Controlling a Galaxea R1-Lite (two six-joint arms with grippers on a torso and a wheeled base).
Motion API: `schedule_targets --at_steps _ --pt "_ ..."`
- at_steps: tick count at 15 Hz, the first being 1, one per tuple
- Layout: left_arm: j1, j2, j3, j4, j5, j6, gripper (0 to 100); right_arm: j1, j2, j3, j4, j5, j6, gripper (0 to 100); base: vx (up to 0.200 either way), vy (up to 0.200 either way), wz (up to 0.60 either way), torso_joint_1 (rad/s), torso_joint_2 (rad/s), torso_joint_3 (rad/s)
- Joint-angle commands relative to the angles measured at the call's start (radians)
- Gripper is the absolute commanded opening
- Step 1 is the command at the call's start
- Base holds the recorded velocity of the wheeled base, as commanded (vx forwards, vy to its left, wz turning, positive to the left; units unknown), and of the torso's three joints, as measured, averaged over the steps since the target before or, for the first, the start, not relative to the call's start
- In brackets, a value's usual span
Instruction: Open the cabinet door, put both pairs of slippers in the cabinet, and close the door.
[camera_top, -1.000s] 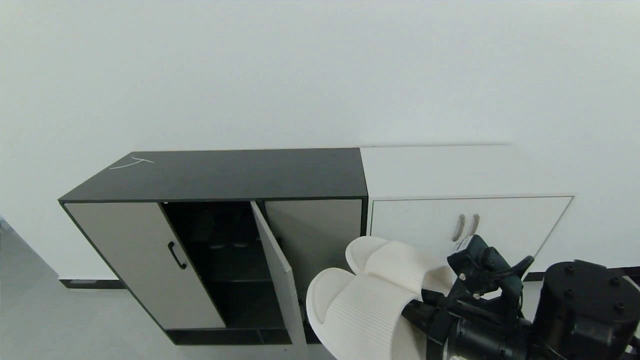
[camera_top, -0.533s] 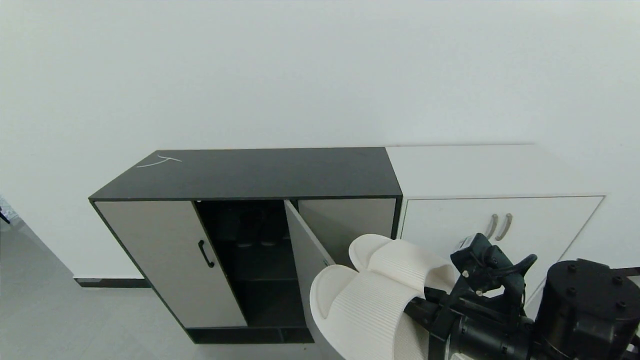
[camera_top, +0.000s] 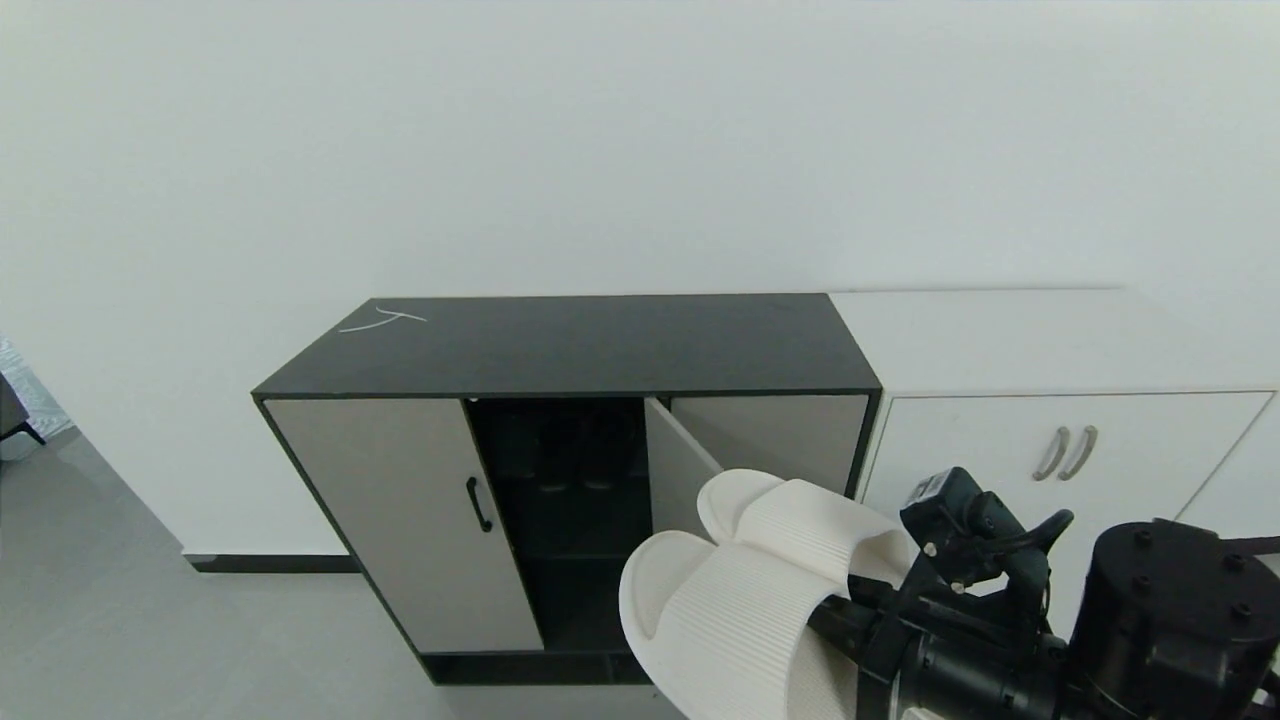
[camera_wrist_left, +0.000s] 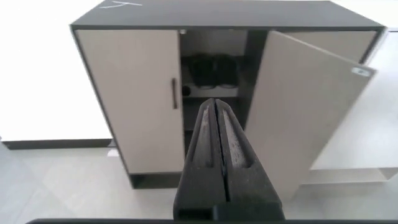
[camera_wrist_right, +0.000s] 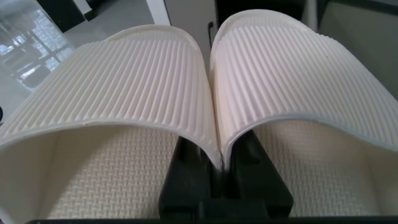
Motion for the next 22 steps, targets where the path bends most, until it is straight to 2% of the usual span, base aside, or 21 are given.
schedule_targets --at_steps 1,20,22 --pt "0.001 0.001 0.000 0.000 0.000 0.000 0 0.000 0.004 0.002 -0.001 0.000 -0.001 0 0.000 0.200 0.00 0.002 0.00 0.002" --pt "0.001 0.001 0.000 0.001 -0.001 0.003 0 0.002 0.058 0.018 -0.036 -0.002 -0.010 0 0.000 0.200 0.00 0.003 0.00 0.003" --pt "0.001 0.001 0.000 0.000 0.000 0.002 0 0.002 0.061 0.018 -0.036 -0.003 -0.010 0 0.000 0.000 0.00 0.000 0.00 0.000"
